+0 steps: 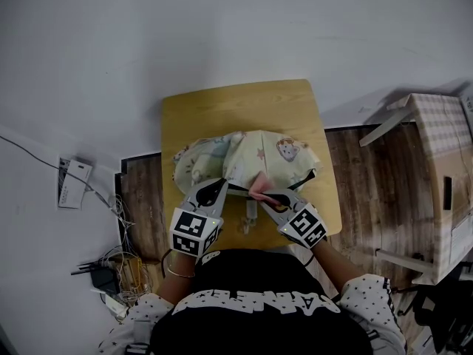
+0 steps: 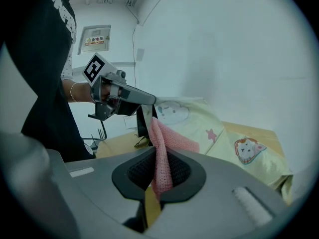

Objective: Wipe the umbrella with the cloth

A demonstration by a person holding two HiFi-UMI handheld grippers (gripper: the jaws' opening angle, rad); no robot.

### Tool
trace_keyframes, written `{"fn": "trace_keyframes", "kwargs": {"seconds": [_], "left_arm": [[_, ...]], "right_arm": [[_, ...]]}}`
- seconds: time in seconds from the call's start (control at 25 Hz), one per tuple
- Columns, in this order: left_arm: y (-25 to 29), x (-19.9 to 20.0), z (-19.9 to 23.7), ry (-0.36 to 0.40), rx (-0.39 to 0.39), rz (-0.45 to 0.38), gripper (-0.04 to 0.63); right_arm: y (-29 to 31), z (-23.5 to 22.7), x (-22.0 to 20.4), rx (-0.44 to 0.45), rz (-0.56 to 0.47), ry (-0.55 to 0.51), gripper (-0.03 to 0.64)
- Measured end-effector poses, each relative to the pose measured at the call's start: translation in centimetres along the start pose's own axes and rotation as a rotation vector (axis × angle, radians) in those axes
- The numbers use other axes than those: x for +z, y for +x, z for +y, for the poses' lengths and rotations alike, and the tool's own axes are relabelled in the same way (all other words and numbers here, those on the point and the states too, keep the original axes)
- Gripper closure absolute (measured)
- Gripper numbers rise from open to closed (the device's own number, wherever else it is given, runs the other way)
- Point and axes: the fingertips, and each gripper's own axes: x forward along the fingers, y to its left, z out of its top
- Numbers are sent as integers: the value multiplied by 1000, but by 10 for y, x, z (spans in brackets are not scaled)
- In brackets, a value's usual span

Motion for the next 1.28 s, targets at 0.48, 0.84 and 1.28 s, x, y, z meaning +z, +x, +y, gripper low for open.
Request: {"fn": "trace_keyframes", "kwargs": {"seconds": [0.48,0.84,1.28], "left_arm": [[9,-1,-11,9,-13,12,594],[10,-2,-13,5,18,13,594],[7,-2,-16,-27,71,2,594]], "right_arm": [[-9,26,-18,115,22,54,584],[-33,-14,9,28,-80,59,584],[-39,-109,63,-216,-129,-92,584]]}}
